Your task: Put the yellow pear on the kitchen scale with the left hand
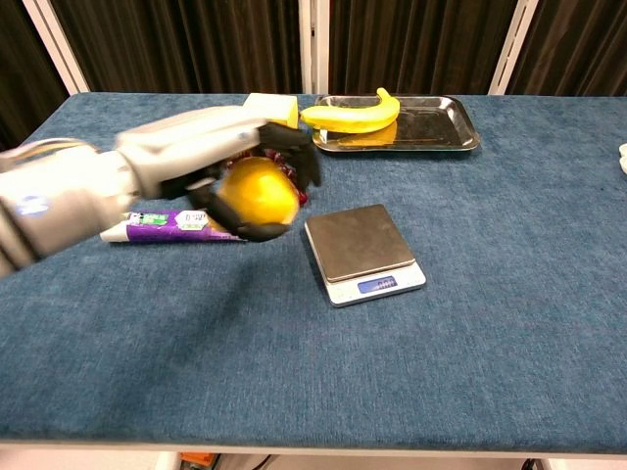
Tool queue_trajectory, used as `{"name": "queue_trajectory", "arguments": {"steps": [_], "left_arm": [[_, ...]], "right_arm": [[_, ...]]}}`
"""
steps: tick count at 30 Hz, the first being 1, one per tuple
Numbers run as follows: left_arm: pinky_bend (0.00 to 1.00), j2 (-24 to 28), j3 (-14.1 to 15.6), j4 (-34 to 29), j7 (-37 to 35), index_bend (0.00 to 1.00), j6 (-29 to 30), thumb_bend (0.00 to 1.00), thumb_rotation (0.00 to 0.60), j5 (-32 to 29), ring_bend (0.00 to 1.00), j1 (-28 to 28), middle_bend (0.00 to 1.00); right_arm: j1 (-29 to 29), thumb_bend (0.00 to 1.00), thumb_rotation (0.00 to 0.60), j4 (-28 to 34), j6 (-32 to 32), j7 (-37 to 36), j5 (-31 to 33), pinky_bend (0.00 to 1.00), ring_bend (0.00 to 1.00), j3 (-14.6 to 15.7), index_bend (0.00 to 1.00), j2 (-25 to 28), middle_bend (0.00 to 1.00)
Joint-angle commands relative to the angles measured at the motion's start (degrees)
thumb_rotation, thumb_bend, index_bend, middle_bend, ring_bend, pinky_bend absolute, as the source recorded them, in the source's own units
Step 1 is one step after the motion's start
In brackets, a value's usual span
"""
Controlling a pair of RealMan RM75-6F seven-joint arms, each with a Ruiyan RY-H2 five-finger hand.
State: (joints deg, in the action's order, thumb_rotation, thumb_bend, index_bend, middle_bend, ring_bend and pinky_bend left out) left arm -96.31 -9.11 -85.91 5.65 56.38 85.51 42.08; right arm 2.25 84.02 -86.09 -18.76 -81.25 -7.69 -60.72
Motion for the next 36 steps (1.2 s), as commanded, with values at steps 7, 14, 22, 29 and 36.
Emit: {"name": "queue_trajectory", "arguments": {"steps": [7, 14, 22, 29, 36], "left_arm": [[0.61, -7.5, -4.1, 9.4, -1.5, 0.36, -6.1, 0.36, 0.6, -4.9, 0.24, 6.8, 0.36], [0.61, -10.8, -5.4, 13.7, -1.4, 0.36, -7.5, 0.37, 0.6, -7.1, 0.24, 9.5, 0.36], [0.61, -12.0, -7.0, 12.9, 2.4, 0.36, -8.7, 0.37, 0.6, -11.8, 0.24, 11.2, 0.36], [0.63, -14.4, -7.3, 13.2, 4.6, 0.34, -9.2, 0.37, 0.6, -16.2, 0.24, 11.9, 0.35], [0.65, -14.9, -8.1, 11.8, 5.4, 0.33, -9.5, 0.37, 0.6, -19.7, 0.24, 12.3, 0.34]], "right_arm": [[-1.1, 0.27, 0.6, -0.9, -2.6, -3.6, -0.1, 0.0, 0.0, -1.2, 0.0, 0.7, 0.0], [-1.3, 0.27, 0.6, -1.2, -3.5, -5.5, -1.0, 0.0, 0.0, -1.3, 0.0, 0.8, 0.0], [-1.8, 0.27, 0.6, -1.2, -4.3, -6.8, -0.8, 0.0, 0.0, -1.6, 0.0, 0.8, 0.0], [-1.9, 0.27, 0.6, -1.5, -4.2, -7.8, -0.8, 0.0, 0.0, -1.7, 0.0, 0.8, 0.0], [-1.9, 0.27, 0.6, -1.5, -4.1, -8.0, -0.7, 0.0, 0.0, -1.8, 0.0, 0.8, 0.0]]}}
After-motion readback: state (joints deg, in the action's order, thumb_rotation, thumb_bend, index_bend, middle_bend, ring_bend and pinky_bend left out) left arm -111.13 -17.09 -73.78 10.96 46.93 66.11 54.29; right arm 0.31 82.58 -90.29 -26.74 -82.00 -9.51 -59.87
